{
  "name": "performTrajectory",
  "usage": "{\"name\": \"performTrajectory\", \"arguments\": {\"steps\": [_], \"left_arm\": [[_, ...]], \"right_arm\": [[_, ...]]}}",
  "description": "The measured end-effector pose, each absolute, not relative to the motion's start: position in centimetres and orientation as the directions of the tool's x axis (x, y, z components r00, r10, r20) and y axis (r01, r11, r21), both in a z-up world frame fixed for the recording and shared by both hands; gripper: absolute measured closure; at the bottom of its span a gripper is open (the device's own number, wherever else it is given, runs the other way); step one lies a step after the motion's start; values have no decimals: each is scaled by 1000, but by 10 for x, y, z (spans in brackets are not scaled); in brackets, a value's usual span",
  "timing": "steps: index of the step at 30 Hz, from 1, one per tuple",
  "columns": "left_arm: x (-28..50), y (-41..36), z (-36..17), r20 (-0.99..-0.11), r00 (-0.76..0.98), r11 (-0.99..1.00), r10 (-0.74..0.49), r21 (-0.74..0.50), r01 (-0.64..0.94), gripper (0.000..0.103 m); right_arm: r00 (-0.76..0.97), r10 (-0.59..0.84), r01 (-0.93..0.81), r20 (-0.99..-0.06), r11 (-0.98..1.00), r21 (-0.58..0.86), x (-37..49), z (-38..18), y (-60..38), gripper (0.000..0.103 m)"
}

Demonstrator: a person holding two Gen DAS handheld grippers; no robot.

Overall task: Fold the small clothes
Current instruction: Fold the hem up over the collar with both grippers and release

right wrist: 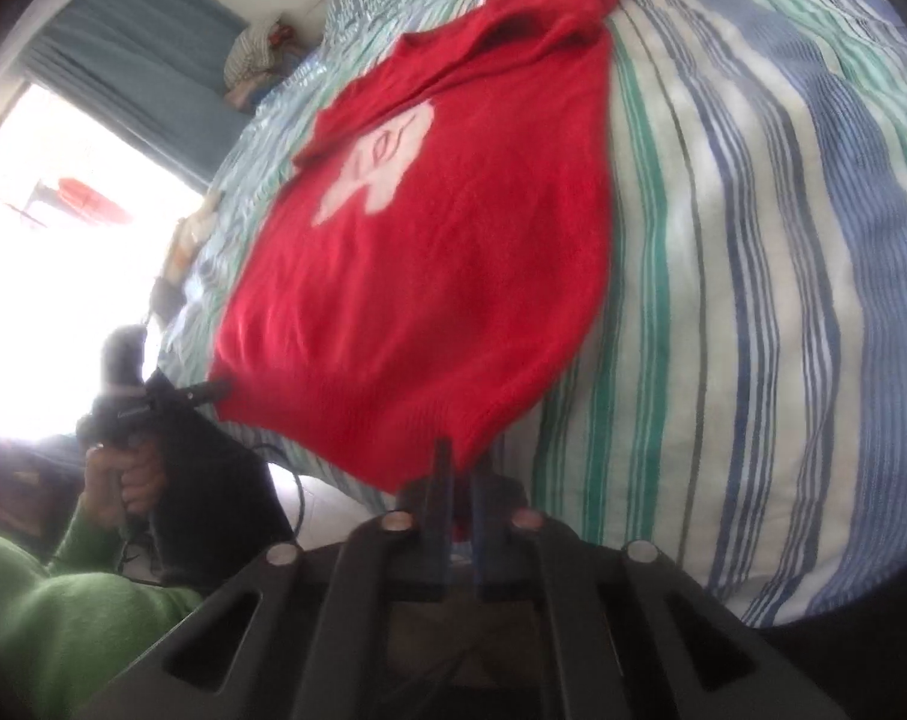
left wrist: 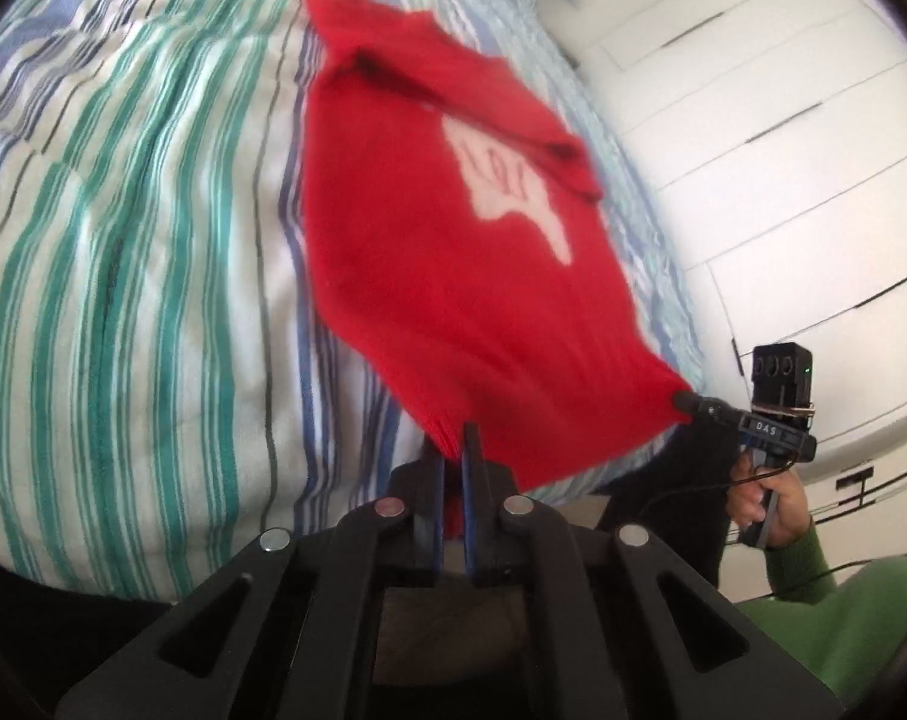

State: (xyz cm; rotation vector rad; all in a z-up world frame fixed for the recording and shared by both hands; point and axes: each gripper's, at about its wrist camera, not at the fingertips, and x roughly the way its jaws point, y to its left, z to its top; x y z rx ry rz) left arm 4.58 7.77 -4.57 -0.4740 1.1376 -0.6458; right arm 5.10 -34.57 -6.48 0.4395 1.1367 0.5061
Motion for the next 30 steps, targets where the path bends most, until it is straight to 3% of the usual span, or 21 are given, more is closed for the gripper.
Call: {"name": "performTrajectory", "arguments": {"steps": [7,13,18,20,23,24,25,27,30], "left_arm": [[135,91,30,-524,457,684,-719,-653,326,100],[276,72,20,-559,529,754,-639,-593,283,100],[359,57,-17,-638,541,820,-548,-539,194,100],[382,52,-36,-692,529,854,-491,-503,134,95],[400,64,-48,-723,547,871,-421,-492,19,72],[399,71,-46,-714,570,868,-406,-496,-3,58],[396,78,-42,-702,593,865,-395,-501,-18,46],[384,86,-30,-675,631,866,-382,-499,-9,40],[358,79,-11,-640,643,872,-421,-480,93,39]], "right_arm": [[516,644,-210,-564,734,646,103,8,-371,99],[630,599,-203,-495,742,639,238,30,-385,99],[626,556,-80,-547,743,665,348,-3,-395,99],[619,530,-28,-579,752,658,376,-23,-396,99],[614,524,43,-590,725,688,399,-53,-400,95],[628,512,52,-586,724,688,401,-56,-401,87],[648,492,57,-582,729,682,399,-55,-404,73],[690,456,59,-562,739,671,393,-47,-411,55],[710,433,35,-556,766,641,381,-30,-420,54]]}}
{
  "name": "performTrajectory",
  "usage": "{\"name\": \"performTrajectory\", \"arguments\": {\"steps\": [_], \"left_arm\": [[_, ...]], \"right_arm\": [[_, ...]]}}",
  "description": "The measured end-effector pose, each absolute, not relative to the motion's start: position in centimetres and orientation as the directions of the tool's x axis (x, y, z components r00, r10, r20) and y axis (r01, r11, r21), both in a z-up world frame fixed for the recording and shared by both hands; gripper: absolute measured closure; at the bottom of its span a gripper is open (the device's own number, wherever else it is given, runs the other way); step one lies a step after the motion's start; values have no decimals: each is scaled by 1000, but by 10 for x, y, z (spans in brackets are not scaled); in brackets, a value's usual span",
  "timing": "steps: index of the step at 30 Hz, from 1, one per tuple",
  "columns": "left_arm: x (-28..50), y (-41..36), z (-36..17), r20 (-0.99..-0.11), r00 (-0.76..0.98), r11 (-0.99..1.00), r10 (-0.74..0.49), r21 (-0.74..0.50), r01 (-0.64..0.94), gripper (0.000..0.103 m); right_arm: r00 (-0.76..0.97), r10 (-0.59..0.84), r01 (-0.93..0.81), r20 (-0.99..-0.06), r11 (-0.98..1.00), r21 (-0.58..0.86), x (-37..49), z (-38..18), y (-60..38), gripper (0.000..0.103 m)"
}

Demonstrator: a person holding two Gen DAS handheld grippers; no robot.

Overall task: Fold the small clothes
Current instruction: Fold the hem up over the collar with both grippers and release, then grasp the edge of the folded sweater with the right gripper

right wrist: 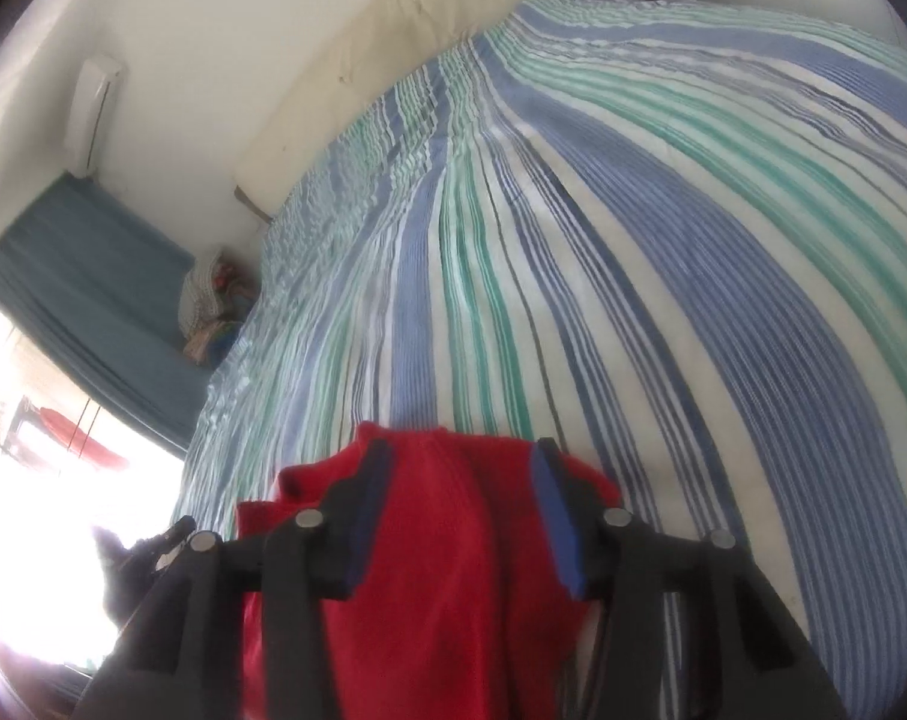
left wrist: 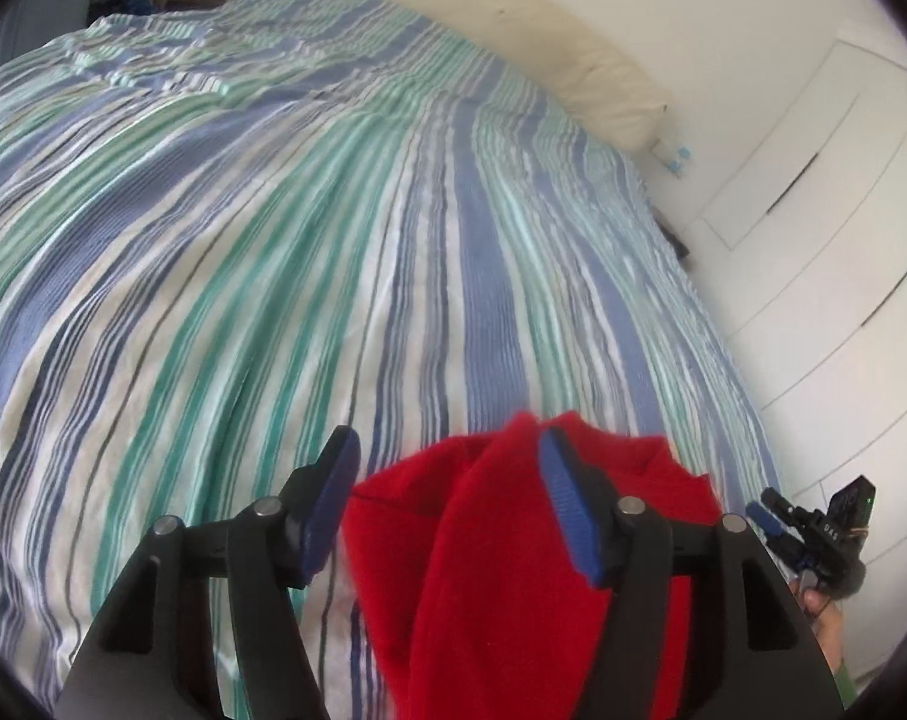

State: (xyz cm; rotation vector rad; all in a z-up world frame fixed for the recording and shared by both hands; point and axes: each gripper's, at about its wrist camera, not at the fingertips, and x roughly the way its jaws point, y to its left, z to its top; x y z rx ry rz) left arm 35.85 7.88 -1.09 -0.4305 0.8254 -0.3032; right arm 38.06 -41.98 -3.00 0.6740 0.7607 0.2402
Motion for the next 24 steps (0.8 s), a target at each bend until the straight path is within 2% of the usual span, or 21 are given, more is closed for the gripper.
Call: {"name": "performTrajectory", "arguments": {"steps": [2,4,7,9,11,12,14,15,16,18,20,21,23,24], "left_arm": [[343,61,-7,-625,598,851,-502,-480,213,32],[332,42,-14,-645,547,843,-533,-463,274,20],[322,30,-43,-731,493,882,-472,-405,242,22],[311,37,-58,-763,476,898,-438,-396,192,26],[291,49,-55,-748,486,889,-452,-426,169,26],[278,54,-49,-728,506,881,-463,-439,176,25],[251,60,-34,-683,557,874,-473,-445,197,21],[239,62,-28,-659,583,871,-476,-448,205,17],[228,64,-23,-635,604,865,-482,-454,212,15],[212,67,-19,-601,631,854,-491,-476,211,15],[200,72,-22,-587,649,851,-484,-488,194,15],[196,76,-26,-585,658,853,-475,-489,181,15],[187,88,-36,-596,670,865,-444,-481,144,15],[185,96,-43,-602,677,872,-423,-474,124,15]], "right_arm": [[690,439,-23,-576,809,588,374,-18,-414,54],[641,473,-108,-604,835,540,361,-12,-400,54],[531,519,-214,-670,847,486,339,-23,-374,54],[475,439,-207,-763,898,388,327,-43,-367,55],[437,316,-129,-842,949,289,318,-65,-380,55],[458,325,-112,-827,944,310,311,-65,-391,54],[517,367,-91,-773,922,376,301,-53,-409,40],[547,398,-96,-736,904,417,299,-47,-416,28],[569,433,-105,-699,881,461,301,-42,-421,24],[569,502,-110,-652,831,545,317,-45,-424,24],[539,537,-78,-649,799,596,341,-63,-418,24],[518,536,-58,-667,800,597,352,-74,-411,28],[489,501,-44,-714,832,553,363,-88,-396,51],[495,468,-41,-732,854,518,363,-85,-391,80]]}}
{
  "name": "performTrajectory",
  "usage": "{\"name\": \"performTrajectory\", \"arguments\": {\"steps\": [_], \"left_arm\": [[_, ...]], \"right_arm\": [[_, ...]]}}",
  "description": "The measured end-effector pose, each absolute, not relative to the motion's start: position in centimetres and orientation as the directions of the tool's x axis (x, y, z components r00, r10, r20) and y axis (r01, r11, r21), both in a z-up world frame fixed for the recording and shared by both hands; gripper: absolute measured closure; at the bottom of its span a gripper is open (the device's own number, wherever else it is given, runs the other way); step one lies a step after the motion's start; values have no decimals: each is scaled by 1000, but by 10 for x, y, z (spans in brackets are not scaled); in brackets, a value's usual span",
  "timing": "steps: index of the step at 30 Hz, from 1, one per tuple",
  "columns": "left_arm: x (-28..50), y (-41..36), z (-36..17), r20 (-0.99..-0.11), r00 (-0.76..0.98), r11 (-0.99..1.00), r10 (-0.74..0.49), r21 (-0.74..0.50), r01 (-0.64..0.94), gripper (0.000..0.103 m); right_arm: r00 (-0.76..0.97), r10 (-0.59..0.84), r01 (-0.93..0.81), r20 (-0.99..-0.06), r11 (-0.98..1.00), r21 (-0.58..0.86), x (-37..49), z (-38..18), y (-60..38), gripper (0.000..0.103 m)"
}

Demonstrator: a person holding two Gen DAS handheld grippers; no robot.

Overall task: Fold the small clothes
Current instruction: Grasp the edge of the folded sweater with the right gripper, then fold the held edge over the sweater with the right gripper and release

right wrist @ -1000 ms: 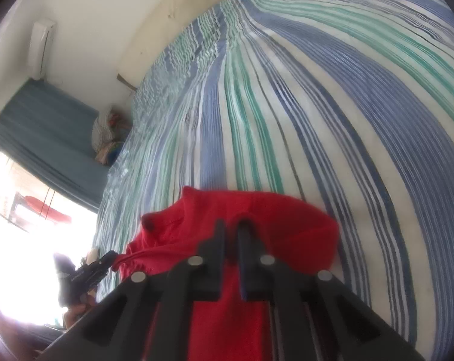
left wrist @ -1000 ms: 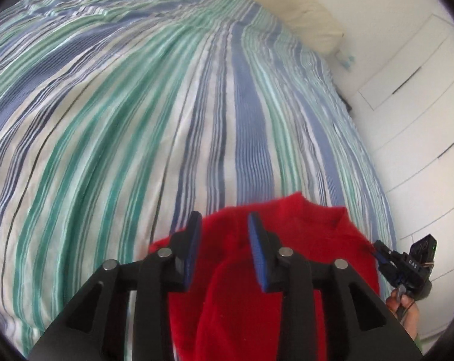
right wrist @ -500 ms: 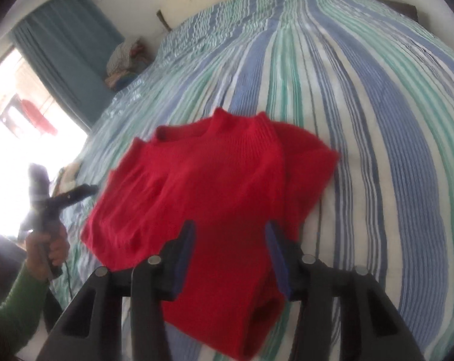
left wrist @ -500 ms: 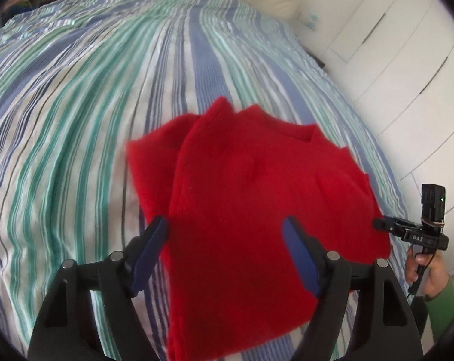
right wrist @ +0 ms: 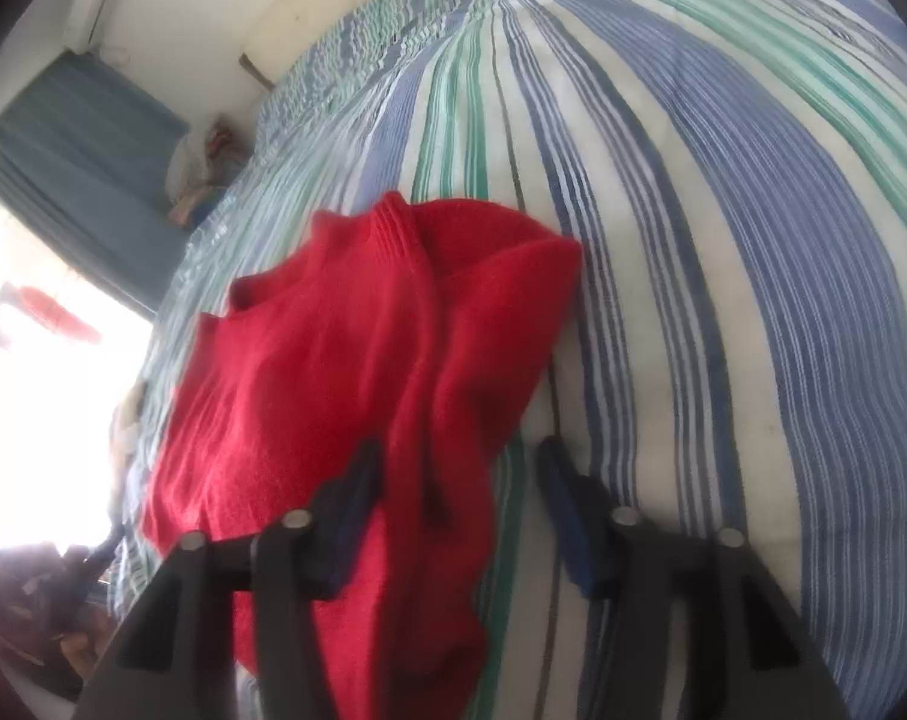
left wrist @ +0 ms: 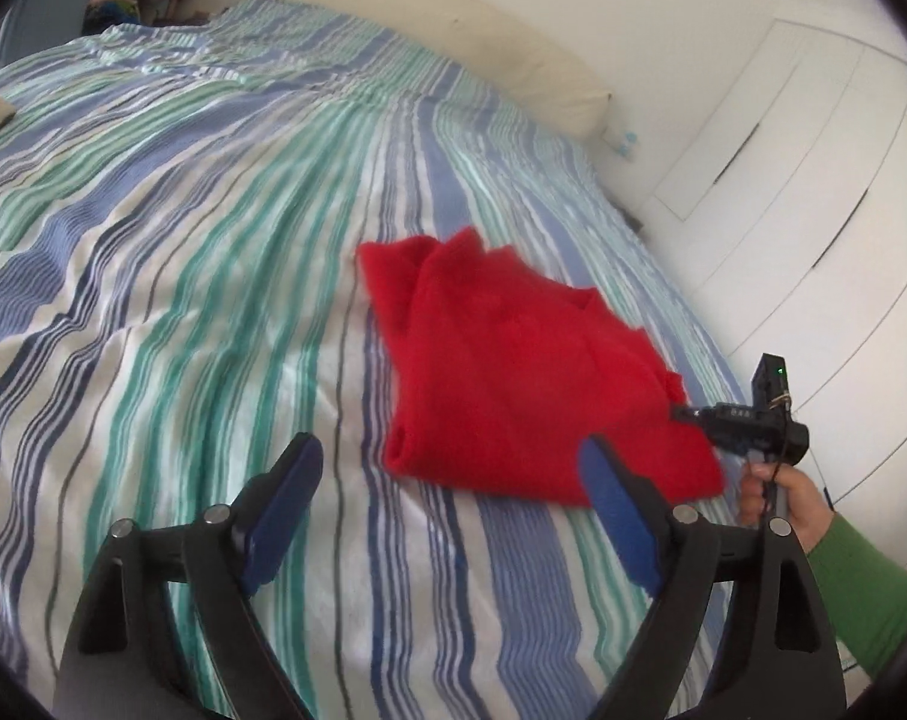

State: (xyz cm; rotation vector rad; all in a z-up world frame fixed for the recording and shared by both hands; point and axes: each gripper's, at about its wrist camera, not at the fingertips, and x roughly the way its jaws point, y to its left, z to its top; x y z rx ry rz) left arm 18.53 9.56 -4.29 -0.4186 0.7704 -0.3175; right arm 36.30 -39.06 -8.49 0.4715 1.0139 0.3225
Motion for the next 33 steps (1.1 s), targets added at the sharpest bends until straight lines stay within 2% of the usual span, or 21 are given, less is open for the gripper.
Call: {"name": "performTrajectory", "arguments": {"steps": [1,4,7,11,15,17,18,19,20,21,23,24,29,31,33], "left_arm": [[182,103,-50,-605,685,877,-405,-469,103,15],[183,120,-64,-610,684,859,-400,-510,47,15],[187,125,-62,-580,697,828,-422,-559,37,15],[183,132,-51,-541,745,839,-390,-542,46,15],[175,148,-51,-545,766,850,-340,-527,2,15],[172,158,-52,-545,773,846,-325,-532,-20,15],[170,162,-52,-543,777,843,-320,-537,-29,15],[169,166,-52,-539,781,838,-315,-544,-37,15],[167,170,-51,-533,787,833,-311,-551,-44,15],[167,173,-51,-528,791,828,-308,-559,-51,15],[166,178,-51,-518,797,817,-309,-574,-57,15],[167,179,-51,-516,797,813,-312,-579,-57,15],[173,165,-52,-532,774,821,-343,-570,-29,15],[176,156,-52,-541,764,832,-351,-554,-9,15],[179,147,-52,-547,753,841,-366,-541,16,15]], "right_arm": [[488,480,-29,-729,844,536,365,-80,-390,90],[525,465,-10,-713,841,542,361,-37,-380,91],[540,485,-94,-688,847,524,362,19,-333,91],[500,545,-195,-673,828,525,376,61,-238,91],[448,592,-241,-670,801,547,396,46,-147,91],[419,625,-224,-658,774,593,399,21,-119,86],[394,654,-210,-646,748,629,401,7,-107,79],[353,697,-199,-624,708,678,404,-9,-98,63],[303,749,-179,-589,652,736,404,-25,-93,55],[272,790,-151,-549,598,787,403,-36,-93,52],[274,834,-159,-478,530,833,395,-36,-104,52],[289,831,-204,-475,538,818,390,-26,-110,52],[397,718,-391,-571,696,603,356,8,-140,52],[358,704,-423,-613,708,566,345,-8,-133,58],[308,674,-441,-671,726,527,335,-42,-112,58]]}}
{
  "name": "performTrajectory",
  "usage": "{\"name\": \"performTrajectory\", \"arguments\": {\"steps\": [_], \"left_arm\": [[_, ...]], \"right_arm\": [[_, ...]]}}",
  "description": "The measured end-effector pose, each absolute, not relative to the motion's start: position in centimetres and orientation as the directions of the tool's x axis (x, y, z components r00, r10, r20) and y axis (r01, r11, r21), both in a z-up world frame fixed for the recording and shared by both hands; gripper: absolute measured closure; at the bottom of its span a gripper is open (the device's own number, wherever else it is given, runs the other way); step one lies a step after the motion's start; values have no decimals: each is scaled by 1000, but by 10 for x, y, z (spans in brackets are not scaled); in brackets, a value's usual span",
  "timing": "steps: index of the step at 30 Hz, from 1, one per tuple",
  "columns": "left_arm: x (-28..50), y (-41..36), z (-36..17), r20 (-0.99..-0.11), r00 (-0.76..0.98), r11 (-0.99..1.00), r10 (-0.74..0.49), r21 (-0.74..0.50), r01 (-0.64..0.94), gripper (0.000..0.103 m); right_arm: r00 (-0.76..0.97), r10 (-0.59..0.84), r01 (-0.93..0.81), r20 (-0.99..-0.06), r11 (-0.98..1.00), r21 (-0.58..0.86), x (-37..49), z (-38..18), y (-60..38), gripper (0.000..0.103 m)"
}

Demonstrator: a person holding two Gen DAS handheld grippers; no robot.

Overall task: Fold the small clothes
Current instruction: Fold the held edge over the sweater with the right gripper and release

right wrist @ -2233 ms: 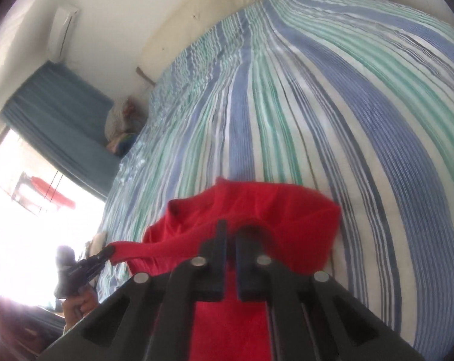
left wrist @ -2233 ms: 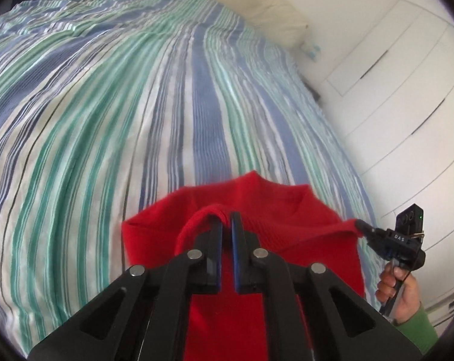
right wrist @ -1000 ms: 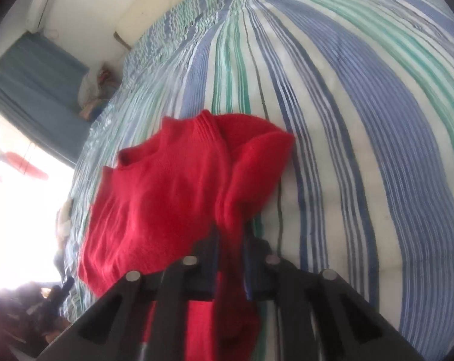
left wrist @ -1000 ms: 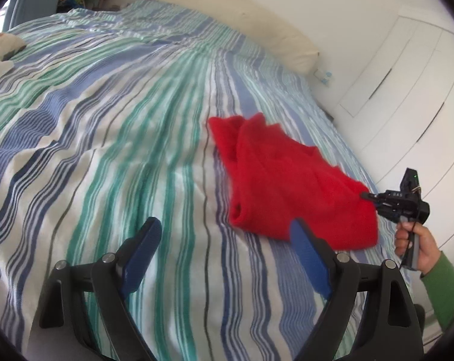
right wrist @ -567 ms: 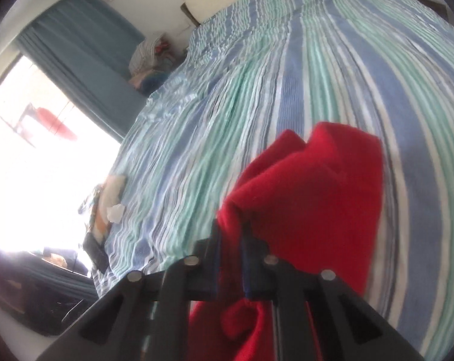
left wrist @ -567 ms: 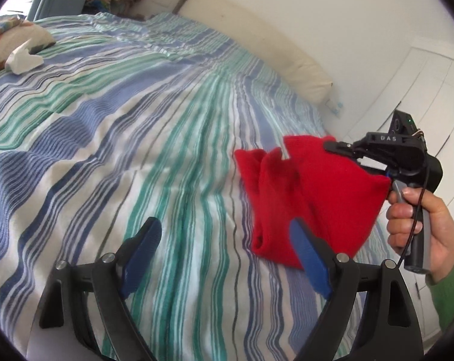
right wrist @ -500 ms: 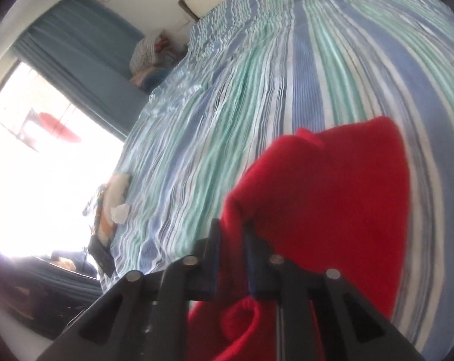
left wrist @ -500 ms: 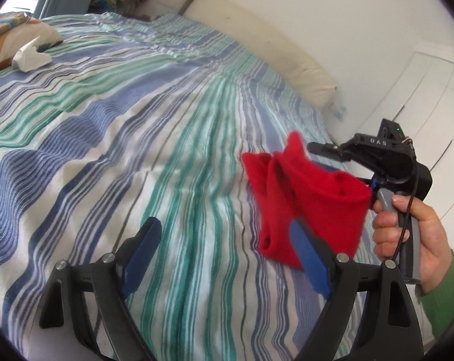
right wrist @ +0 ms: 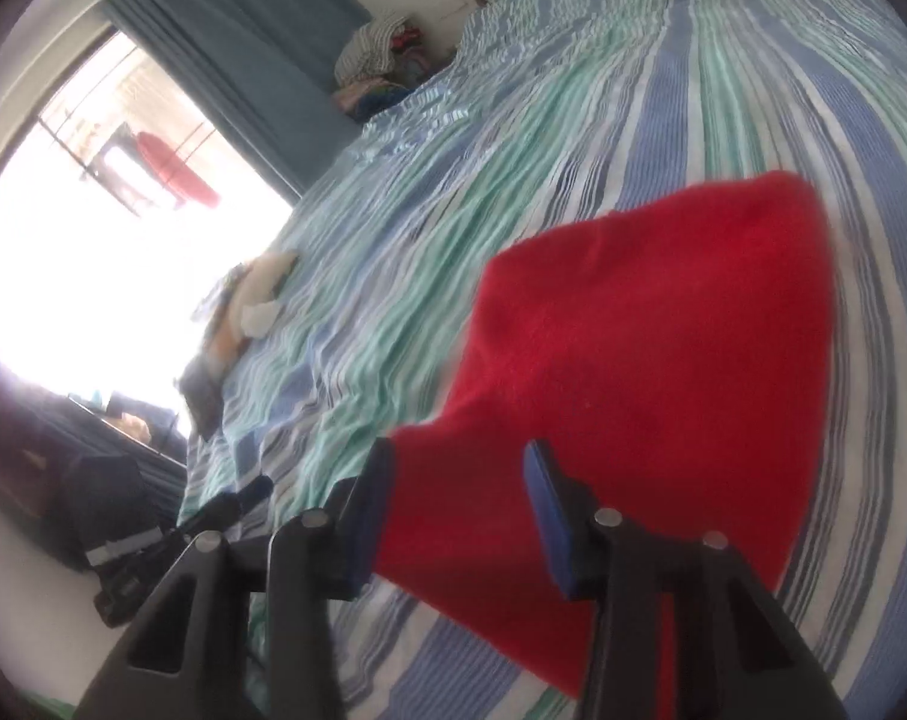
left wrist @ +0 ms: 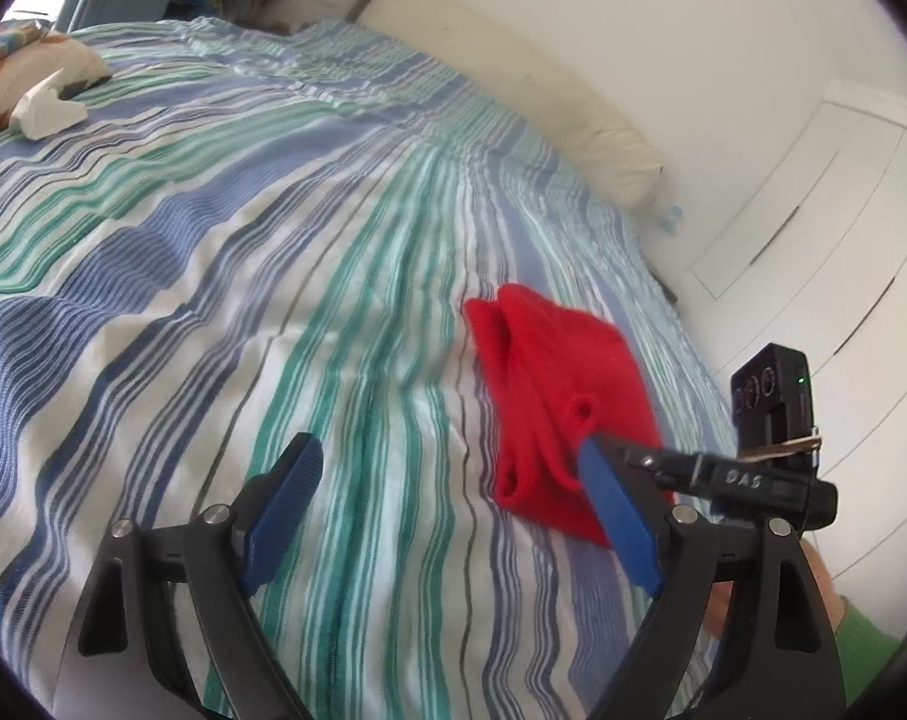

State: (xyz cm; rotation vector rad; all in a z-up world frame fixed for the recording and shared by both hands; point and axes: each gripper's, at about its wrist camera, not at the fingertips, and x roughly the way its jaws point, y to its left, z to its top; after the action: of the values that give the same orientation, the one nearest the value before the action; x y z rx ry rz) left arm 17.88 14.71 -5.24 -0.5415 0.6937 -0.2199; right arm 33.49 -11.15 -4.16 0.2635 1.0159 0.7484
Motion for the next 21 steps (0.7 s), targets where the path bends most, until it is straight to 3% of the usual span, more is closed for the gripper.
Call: {"name": "performTrajectory", "arguments": {"steps": [3,6,8,10,12,16,21], "left_arm": [[188,135,-42,-553,731,848,-400,-527,66,15],[208,124,-24,-524,694,814,-493,-560,155,5],[231,106,-16,-524,641,796,-561,-555,244,3],[261,84,-20,-566,575,796,-591,-528,298,2],[292,64,-35,-655,521,836,-547,-466,290,3],[338,51,-77,-812,419,914,-405,-363,181,4],[346,53,-88,-801,391,891,-452,-427,156,3]], "right_arm": [[314,631,-475,-709,751,459,318,-81,-88,58],[354,684,-494,-637,716,494,307,-67,-101,45],[396,705,-488,-588,704,515,302,-46,-131,42],[505,661,-478,-555,750,458,300,-23,-169,27],[601,583,-402,-546,812,423,309,-10,-208,19],[567,587,-263,-578,794,548,358,-26,-257,19],[445,685,-257,-577,715,650,404,-81,-232,22]]}}
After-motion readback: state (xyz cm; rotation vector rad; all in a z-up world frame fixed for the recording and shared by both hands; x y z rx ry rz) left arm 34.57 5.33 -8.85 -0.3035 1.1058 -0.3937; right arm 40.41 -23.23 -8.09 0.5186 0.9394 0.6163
